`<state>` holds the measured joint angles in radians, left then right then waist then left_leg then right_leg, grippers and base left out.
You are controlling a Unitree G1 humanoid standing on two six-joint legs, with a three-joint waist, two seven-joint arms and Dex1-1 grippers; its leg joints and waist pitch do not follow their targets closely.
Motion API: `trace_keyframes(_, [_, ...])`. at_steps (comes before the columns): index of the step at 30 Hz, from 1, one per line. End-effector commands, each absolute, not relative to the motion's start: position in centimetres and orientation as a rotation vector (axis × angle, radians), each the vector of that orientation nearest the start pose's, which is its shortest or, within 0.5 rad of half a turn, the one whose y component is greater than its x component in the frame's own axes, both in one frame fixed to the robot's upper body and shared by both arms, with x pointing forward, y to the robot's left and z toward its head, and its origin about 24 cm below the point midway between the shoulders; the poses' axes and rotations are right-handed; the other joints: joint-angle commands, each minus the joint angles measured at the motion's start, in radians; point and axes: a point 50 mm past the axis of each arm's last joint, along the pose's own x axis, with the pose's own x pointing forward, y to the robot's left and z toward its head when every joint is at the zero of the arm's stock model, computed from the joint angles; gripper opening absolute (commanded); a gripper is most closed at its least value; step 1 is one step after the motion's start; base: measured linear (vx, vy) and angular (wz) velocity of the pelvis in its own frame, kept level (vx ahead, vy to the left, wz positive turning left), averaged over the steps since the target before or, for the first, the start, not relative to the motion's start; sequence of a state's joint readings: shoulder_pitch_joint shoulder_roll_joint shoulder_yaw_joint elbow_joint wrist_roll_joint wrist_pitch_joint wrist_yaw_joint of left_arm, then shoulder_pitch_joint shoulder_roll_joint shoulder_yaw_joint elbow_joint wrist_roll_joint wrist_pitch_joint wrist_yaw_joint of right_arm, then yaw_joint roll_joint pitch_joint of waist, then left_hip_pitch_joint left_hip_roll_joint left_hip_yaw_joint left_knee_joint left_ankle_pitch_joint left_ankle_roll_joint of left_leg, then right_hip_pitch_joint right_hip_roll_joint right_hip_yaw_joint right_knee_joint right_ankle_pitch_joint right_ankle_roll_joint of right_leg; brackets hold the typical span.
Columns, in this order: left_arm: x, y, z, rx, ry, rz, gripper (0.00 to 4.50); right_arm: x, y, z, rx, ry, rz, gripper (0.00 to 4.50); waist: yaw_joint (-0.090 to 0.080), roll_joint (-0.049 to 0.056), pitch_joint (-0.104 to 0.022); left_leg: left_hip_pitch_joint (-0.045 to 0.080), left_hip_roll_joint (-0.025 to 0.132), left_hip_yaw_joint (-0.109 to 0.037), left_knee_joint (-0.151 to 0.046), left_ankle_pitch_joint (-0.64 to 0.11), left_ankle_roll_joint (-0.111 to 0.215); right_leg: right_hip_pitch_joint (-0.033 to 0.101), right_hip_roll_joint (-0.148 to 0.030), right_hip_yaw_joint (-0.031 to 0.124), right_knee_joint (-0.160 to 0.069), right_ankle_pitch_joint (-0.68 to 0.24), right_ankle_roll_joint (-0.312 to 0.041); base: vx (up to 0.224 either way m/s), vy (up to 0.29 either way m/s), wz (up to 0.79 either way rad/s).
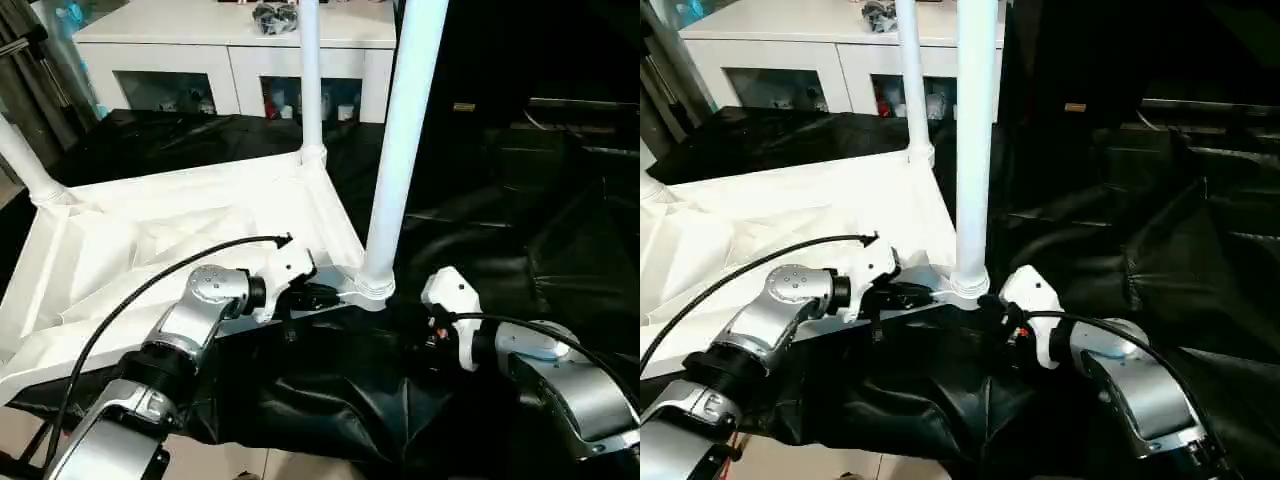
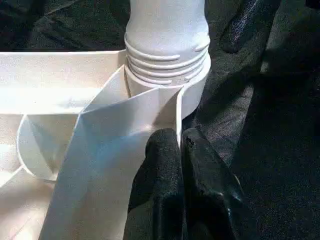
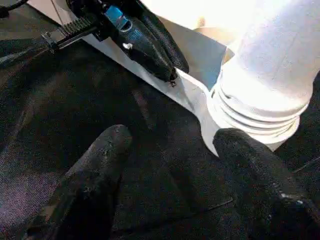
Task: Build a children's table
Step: Rotate table base
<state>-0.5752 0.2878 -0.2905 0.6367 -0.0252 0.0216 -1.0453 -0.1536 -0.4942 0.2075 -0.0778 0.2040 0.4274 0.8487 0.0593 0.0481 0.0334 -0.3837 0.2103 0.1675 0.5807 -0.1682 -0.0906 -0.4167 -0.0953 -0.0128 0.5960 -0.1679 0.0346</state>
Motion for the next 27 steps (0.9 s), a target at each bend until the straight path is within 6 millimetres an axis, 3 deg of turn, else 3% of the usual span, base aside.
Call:
trace_keyframes(1, [31.20, 11.59, 3.08, 0.342, 0.407, -1.263, 0.12, 25.00, -15.23, 5.61, -0.213, 0.394, 1.024, 3.12, 0.006, -0.023, -0.060, 0.007, -0.005, 0.014, -0.059, -0.210, 0.051, 0.055, -0.014, 0.006, -0.064, -0.188, -0.205, 0.000, 0.000, 0.00])
trace_keyframes(27, [31.20, 11.59, 3.08, 0.342, 0.407, -1.263, 0.12, 25.00, -15.23, 5.61, -0.213, 0.394, 1.024, 3.12, 0.005, -0.022, -0.061, 0.007, -0.004, 0.014, -0.057, -0.206, 0.055, 0.056, -0.013, 0.006, -0.061, -0.168, -0.212, 0.000, 0.000, 0.00])
